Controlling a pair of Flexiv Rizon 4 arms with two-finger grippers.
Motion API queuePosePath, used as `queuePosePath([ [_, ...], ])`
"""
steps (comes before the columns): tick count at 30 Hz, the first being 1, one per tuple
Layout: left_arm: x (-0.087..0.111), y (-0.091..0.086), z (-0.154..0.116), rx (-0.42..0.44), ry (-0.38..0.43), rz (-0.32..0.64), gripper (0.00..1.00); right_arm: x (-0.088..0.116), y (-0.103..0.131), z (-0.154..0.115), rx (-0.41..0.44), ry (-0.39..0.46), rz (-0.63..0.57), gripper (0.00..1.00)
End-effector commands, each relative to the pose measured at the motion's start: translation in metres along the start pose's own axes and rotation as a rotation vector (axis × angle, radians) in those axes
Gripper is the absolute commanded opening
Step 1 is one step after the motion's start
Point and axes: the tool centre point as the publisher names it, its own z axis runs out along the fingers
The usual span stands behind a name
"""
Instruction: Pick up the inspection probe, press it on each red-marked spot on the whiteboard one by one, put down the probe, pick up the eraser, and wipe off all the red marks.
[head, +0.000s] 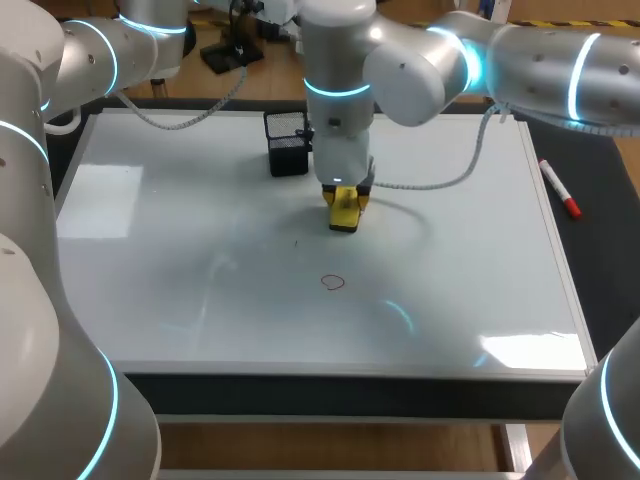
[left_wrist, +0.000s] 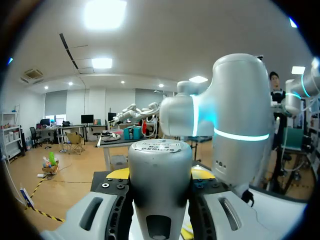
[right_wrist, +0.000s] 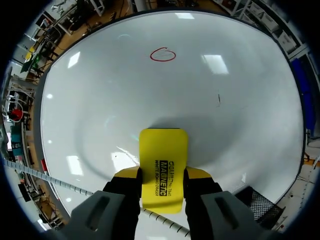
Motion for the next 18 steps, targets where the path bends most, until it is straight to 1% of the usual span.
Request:
queuePosePath([
  [1,-0.007,0.001,-0.003,0.005,0.168,-0.001,0.00,0.022,-0.001,0.007,0.000,-0.003,0.021,0.00],
  [5,-0.007,0.001,-0.003,0.005,0.168,-0.001,0.00,0.039,-0.003,0.009,-0.005,0.004,0.057,0.00],
  [9,-0.007,0.001,-0.003,0.005,0.168,-0.001,0.00,0.052,-0.004,0.011,-0.007,0.009,0.083,0.00],
  [15,-0.007,0.001,-0.003,0.005,0.168,-0.001,0.00,0.062,-0.006,0.009,-0.002,0.006,0.108,0.00],
  [18,-0.007,0.001,-0.003,0.005,0.168,-0.001,0.00,0.066,-0.008,0.003,0.007,-0.010,0.124,0.00],
])
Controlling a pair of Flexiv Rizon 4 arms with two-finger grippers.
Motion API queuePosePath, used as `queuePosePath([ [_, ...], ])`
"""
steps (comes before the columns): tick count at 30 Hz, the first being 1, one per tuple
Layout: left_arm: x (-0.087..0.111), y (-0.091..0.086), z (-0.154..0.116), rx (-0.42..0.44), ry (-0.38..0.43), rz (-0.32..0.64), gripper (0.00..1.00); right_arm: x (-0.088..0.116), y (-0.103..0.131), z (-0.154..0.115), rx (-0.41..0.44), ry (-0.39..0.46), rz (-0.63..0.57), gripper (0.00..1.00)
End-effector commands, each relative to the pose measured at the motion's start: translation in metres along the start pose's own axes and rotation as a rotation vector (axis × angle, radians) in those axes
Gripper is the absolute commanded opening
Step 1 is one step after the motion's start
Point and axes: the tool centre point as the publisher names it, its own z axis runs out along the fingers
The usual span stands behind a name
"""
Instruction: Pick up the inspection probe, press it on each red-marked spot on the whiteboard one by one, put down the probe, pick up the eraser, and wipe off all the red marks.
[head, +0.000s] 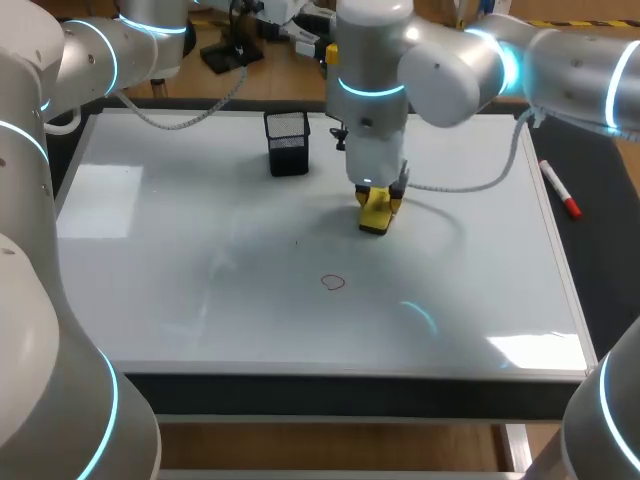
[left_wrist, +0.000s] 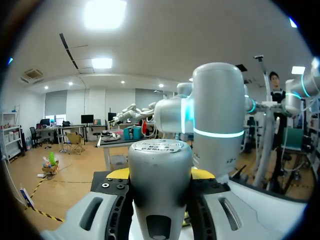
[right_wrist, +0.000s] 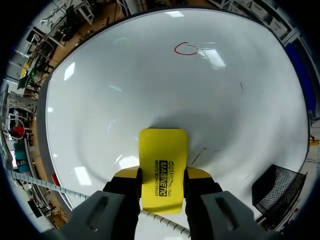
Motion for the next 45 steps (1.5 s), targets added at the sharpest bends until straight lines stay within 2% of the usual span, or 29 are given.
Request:
queuePosePath([
  [1,-0.007,0.001,-0.003,0.005,0.168,-0.001,0.00,0.014,-0.002,-0.004,0.016,-0.031,0.016,0.00],
  [7,-0.007,0.001,-0.003,0.005,0.168,-0.001,0.00,0.036,-0.013,-0.024,0.027,-0.054,0.096,0.00],
  [15,-0.007,0.001,-0.003,0.005,0.168,-0.001,0.00,0.084,-0.030,-0.041,0.059,-0.055,0.245,0.00],
  [27,-0.007,0.001,-0.003,0.005,0.168,-0.001,0.00,0.147,-0.039,-0.041,0.043,-0.058,0.435,0.00],
  [37,-0.007,0.001,-0.003,0.005,0.168,-0.001,0.00,0.175,-0.041,-0.032,0.019,-0.062,0.532,0.00],
  [39,-0.007,0.001,-0.003,0.005,0.168,-0.001,0.00,0.179,-0.042,-0.030,0.003,-0.097,0.559,0.00],
  [45,-0.007,0.001,-0.003,0.005,0.168,-0.001,0.00,0.185,-0.042,-0.028,-0.002,-0.096,0.575,0.00],
])
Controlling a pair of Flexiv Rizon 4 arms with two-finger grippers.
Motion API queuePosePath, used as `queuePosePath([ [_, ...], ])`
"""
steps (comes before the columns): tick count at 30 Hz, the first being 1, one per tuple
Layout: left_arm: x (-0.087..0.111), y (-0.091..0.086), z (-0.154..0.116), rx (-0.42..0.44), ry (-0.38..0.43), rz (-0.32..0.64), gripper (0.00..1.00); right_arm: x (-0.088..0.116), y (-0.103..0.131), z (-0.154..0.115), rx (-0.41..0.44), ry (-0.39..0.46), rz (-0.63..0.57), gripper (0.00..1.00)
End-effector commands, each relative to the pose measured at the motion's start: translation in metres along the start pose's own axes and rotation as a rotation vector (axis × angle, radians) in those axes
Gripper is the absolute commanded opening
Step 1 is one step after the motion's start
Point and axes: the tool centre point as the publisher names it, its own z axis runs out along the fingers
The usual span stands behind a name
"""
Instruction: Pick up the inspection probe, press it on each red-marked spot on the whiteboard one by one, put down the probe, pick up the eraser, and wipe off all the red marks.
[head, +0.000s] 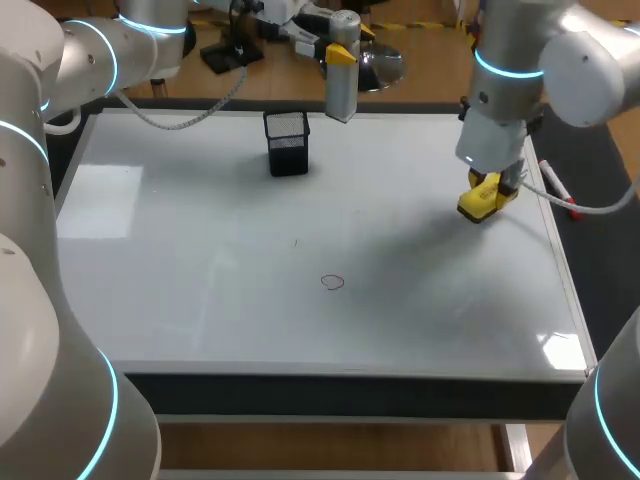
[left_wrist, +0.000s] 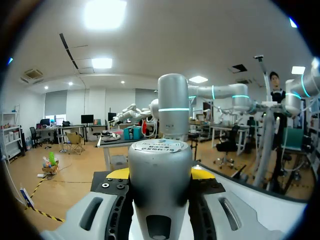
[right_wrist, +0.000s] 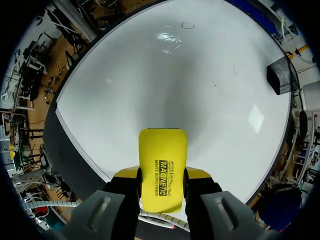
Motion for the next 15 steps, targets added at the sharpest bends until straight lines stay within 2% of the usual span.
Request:
queuePosePath([
  [1,-0.0066,0.0014,-0.0032,0.005,0.168,-0.001,0.00,0.0065,-0.0032,0.0002,-0.012,-0.024,0.007,0.00],
  [15,-0.0066,0.0014,-0.0032,0.005,0.168,-0.001,0.00,0.0071,-0.0039,-0.0002,-0.010,-0.016,0.008,0.00],
])
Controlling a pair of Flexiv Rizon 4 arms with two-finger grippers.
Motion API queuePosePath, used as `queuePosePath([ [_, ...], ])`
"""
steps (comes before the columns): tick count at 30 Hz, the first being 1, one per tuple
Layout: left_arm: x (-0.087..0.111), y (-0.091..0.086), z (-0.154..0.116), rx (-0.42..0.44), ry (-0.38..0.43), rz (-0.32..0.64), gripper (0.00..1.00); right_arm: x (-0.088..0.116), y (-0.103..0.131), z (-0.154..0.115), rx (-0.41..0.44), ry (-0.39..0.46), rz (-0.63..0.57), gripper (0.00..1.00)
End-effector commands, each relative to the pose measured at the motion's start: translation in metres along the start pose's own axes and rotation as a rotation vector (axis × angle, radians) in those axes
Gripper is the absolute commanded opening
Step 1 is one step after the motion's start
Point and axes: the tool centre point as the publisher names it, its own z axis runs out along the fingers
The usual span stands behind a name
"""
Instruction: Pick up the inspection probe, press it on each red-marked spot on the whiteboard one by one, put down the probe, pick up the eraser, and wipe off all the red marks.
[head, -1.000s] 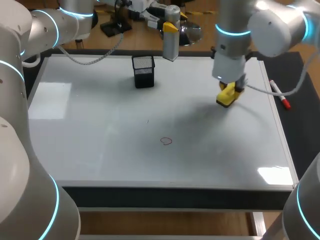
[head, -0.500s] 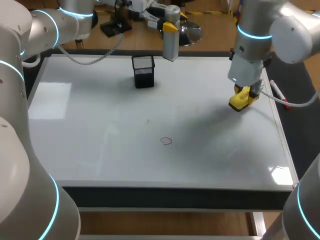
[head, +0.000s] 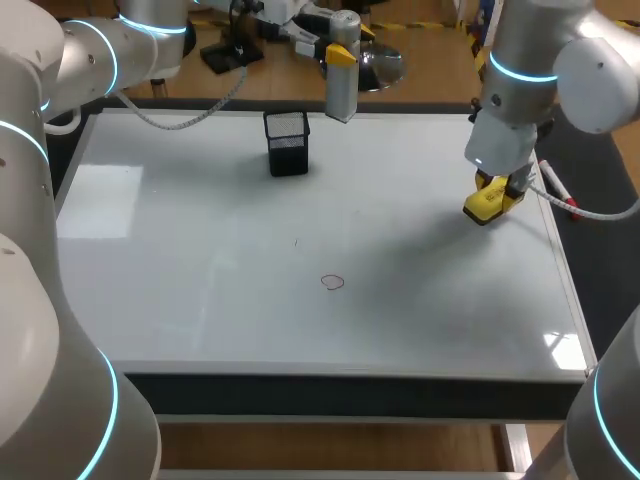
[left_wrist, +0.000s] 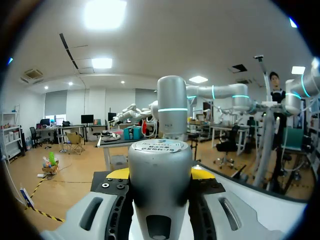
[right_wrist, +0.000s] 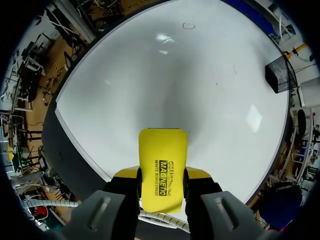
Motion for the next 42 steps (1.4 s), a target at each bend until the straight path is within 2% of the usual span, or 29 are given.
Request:
queuePosePath([
  [1,-0.007,0.001,-0.003,0.005,0.168,-0.001,0.00,0.001,-0.001,-0.001,0.002,0.001,-0.002,0.00],
  [15,-0.007,0.001,-0.003,0.005,0.168,-0.001,0.00,0.001,-0.001,-0.001,0.002,0.001,-0.002,0.00],
  [17,-0.003,0.005,0.000,-0.009,0.187,-0.001,0.00,0.001,-0.001,-0.001,0.002,0.001,-0.002,0.00],
  [21,0.014,0.009,0.008,-0.031,0.181,0.003,0.00,0.001,-0.001,-0.001,0.002,0.001,-0.002,0.00],
  [23,0.021,0.009,0.008,-0.007,0.178,0.033,0.00,0.001,-0.001,-0.001,0.002,0.001,-0.002,0.00],
  [34,0.081,-0.007,0.031,-0.002,0.212,0.126,0.00,0.001,-0.001,-0.001,0.002,0.001,-0.002,0.00],
  [42,0.126,-0.012,0.044,-0.008,0.200,0.146,0.00,0.001,-0.001,-0.001,0.002,0.001,-0.002,0.00],
])
